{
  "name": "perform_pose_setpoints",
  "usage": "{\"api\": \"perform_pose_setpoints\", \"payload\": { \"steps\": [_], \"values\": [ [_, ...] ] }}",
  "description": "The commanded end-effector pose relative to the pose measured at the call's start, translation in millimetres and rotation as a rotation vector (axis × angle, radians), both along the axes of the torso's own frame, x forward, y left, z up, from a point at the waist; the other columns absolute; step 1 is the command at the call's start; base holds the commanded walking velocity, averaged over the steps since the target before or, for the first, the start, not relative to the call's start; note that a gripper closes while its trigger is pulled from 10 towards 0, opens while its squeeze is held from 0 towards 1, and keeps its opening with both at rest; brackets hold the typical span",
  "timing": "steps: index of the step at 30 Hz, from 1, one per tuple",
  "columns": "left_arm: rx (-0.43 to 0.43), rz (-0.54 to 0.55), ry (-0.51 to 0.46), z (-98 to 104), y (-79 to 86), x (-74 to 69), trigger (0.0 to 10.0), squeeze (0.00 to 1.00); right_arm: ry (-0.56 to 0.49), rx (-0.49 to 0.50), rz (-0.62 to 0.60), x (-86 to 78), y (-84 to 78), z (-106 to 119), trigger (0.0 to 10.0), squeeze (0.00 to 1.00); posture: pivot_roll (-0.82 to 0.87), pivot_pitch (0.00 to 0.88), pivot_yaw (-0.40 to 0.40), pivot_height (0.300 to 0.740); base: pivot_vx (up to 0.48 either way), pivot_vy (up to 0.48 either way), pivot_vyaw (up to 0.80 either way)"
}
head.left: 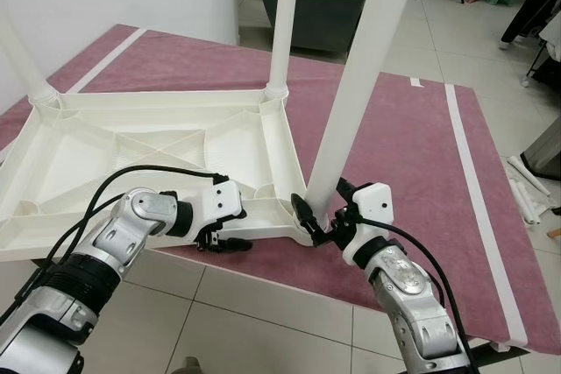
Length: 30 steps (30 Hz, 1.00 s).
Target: Building children table
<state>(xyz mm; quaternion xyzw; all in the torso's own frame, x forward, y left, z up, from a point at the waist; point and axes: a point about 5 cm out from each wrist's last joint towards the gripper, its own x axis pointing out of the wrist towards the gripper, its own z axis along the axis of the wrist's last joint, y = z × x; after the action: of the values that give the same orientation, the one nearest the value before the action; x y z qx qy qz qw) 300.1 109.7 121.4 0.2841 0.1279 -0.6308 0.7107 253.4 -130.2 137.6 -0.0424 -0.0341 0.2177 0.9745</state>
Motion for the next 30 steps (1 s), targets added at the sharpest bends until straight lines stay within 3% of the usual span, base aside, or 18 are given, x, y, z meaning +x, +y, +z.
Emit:
{"api": "perform_pose_setpoints", "payload": {
  "steps": [1, 2, 6, 13, 22, 30],
  "values": [
    [0.038, 0.031, -0.004, -11, 0.7, 0.8, 0.7, 0.0, 0.005, -0.008, 0.01, -0.9, 1.3, 1, 10.0, 0.0, 0.08, 0.0, -0.001, 0.74, 0.0, 0.0, 0.0],
    [0.042, 0.037, -0.011, -11, 0.7, 2.2, 0.0, 0.0, 0.004, -0.008, 0.012, -0.6, 1.3, 1, 10.0, 0.0, 0.08, 0.0, -0.001, 0.74, 0.0, 0.0, 0.0],
    [0.045, 0.034, -0.023, -11, 0.6, 4.2, 0.0, 0.0, 0.004, -0.009, 0.013, -0.4, 1.4, 1, 10.0, 0.0, 0.08, 0.0, -0.002, 0.74, 0.0, 0.0, 0.0],
    [0.057, -0.084, -0.064, -3, -3.7, 2.8, 0.0, 0.0, 0.003, -0.01, 0.012, -0.6, 1.4, 2, 10.0, 0.0, 0.07, 0.0, 0.004, 0.74, 0.0, 0.0, 0.0],
    [0.09, -0.432, -0.306, 22, -29.8, -3.4, 0.0, 0.0, 0.002, -0.014, -0.001, -1.4, -1.1, 3, 10.0, 0.0, 0.05, 0.0, 0.012, 0.74, 0.0, 0.0, 0.0],
    [0.084, -0.54, -0.503, 46, -58.9, 4.0, 0.0, 0.0, 0.0, -0.012, -0.005, -1.7, -1.0, 3, 10.0, 0.0, 0.05, 0.0, 0.014, 0.74, 0.0, 0.0, 0.0]
  ]
}}
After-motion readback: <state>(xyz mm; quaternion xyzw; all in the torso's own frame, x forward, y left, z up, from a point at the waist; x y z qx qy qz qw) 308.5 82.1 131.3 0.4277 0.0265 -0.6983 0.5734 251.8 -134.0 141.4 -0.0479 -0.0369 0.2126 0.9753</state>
